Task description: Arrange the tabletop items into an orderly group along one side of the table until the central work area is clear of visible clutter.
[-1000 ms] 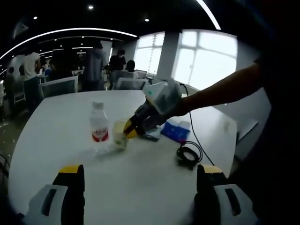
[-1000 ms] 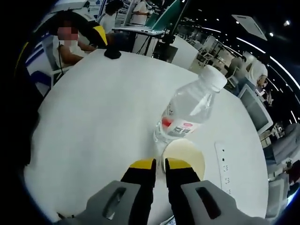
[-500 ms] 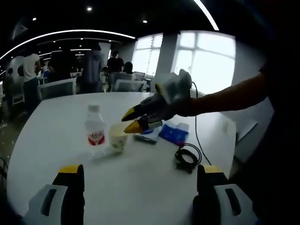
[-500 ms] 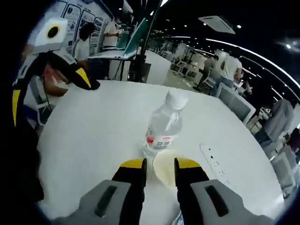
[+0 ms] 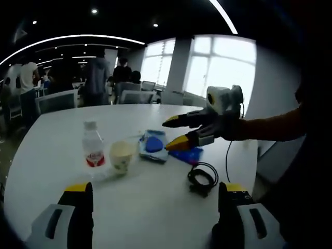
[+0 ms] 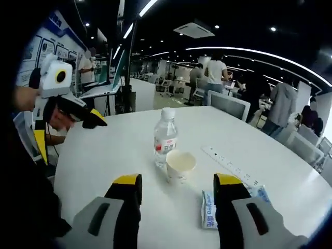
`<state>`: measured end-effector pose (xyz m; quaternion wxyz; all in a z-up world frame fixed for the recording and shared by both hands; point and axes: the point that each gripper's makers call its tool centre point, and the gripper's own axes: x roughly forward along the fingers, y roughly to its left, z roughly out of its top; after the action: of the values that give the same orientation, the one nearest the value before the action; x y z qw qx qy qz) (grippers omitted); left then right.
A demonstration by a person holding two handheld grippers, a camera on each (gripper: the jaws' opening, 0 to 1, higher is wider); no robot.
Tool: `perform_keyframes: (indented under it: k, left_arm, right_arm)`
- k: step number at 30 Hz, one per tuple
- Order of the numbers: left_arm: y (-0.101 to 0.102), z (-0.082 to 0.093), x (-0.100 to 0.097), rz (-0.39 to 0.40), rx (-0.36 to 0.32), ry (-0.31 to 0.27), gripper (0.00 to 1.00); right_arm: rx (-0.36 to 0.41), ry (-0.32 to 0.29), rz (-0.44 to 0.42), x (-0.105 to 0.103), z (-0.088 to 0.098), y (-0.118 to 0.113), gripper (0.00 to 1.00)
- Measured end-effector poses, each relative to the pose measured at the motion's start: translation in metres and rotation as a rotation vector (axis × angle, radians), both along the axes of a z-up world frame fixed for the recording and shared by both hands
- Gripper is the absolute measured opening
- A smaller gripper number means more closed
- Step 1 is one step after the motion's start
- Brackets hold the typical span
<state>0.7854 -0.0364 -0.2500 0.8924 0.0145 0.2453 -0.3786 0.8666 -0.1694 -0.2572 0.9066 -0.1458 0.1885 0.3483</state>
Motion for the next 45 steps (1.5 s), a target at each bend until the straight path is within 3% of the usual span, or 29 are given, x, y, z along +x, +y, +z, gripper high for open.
perform_keyframes:
  k: [10, 19, 23, 24, 26, 45]
  left_arm:
    - [-0.006, 0.001, 0.009, 0.006, -0.006, -0.003, 1.0]
    - [-0.011, 0.004, 0.009, -0.013, 0.016, -0.022, 1.0]
    - [-0.009, 0.005, 0.011, -0.006, 0.017, -0.027, 1.0]
    - [-0.008, 0.005, 0.011, -0.004, 0.018, -0.026, 1.0]
    - [-0.005, 0.004, 0.011, -0.002, 0.034, -0.032, 1.0]
    - [-0.008, 0.0, 0.004, -0.036, 0.062, -0.018, 1.0]
  right_arm:
    - [0.063, 0.049, -0.236, -0.039, 0.003, -0.078, 0.72]
    - [0.083, 0.077, -0.333, -0.068, 0.002, -0.12, 0.81]
    - [0.101, 0.08, -0.37, -0.075, 0.002, -0.131, 0.85]
    - [0.144, 0.058, -0.396, -0.076, 0.006, -0.133, 0.87]
    - [0.127, 0.1, -0.398, -0.083, -0.001, -0.136, 0.89]
    - [0.107, 0.084, -0.46, -0.108, 0.003, -0.167, 0.93]
